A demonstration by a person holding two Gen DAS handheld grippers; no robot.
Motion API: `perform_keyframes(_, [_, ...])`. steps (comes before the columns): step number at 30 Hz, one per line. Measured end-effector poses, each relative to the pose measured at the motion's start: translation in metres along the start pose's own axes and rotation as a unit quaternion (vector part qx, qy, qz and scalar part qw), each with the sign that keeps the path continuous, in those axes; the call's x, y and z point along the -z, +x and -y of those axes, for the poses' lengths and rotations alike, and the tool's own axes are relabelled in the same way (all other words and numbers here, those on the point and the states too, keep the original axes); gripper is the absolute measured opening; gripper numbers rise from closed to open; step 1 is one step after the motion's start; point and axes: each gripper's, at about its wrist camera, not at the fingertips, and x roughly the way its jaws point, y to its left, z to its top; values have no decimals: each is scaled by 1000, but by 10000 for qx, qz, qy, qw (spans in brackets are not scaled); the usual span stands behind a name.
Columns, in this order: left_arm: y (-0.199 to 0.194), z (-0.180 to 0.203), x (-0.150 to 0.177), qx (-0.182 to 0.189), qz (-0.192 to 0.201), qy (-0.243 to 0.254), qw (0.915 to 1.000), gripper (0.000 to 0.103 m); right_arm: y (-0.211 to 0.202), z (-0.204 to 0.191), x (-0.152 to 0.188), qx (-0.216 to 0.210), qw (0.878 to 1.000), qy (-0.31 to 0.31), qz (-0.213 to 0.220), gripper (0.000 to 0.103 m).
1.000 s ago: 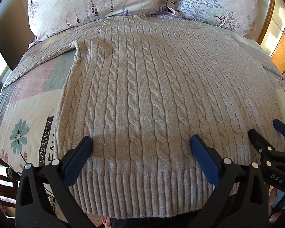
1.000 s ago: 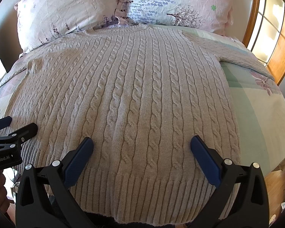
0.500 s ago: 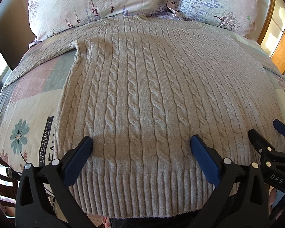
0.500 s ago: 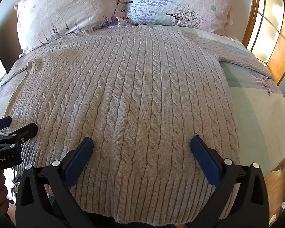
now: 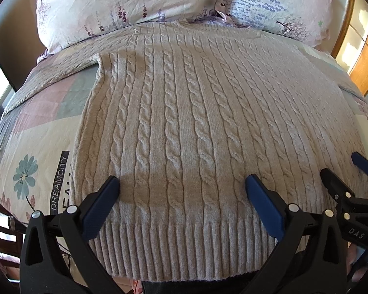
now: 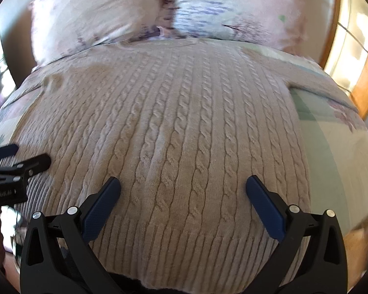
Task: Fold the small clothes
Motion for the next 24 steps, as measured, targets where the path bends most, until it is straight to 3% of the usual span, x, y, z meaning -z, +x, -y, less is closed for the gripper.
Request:
perform_keyframes(2, [1,-3,-4,116,-104,39,9999,101,-3,20,-11,-162,9998,146,45,102])
perform_keyframes(3, [0,-7,-8,194,-144,-8,9997,101,-10,46,-22,-88,9985,470,270,102])
perform_keyframes(7, [-5,-42,-30,85,192,-476,9986,101,-25,175,-64,168,9746,2034,926,102])
perform_keyframes(8, [-6,-61,-39,201,344,-748,9964,101,-23,208,-70,194,9645,2442,983,102])
perform_keyframes(9, [-5,-78,-45,404,426,-1001,9932,101,-18,250,-77,213,9490,2971,1032,92])
perform_keyframes(12, [0,-144,-59,1197,943,-2099,9658,101,8,356,-83,237,8962,4330,937,70])
perform_keyframes(13, [1,-164,-62,1146,1191,-2342,9580,101,14,375,-83,241,8842,4574,914,67])
perform_keyframes(14, [3,-175,-65,1045,1294,-2389,9567,101,22,397,-82,236,8693,4857,882,67])
perform_keyframes(16, [11,-199,-76,559,1263,-2237,9648,101,36,430,-78,281,8445,5288,799,62])
perform_keyframes(18, [16,-216,-81,323,1192,-2226,9671,101,50,451,-75,415,8271,5565,672,56])
perform_keyframes(20, [23,-242,-84,259,1114,-2500,9615,101,53,458,-73,417,8193,5660,813,52])
perform_keyframes(22, [28,-260,-84,232,1074,-2755,9550,101,56,470,-75,443,8123,5752,852,42])
perform_keyframes(24, [33,-285,-83,116,983,-3031,9478,101,59,478,-74,519,8044,5845,928,24])
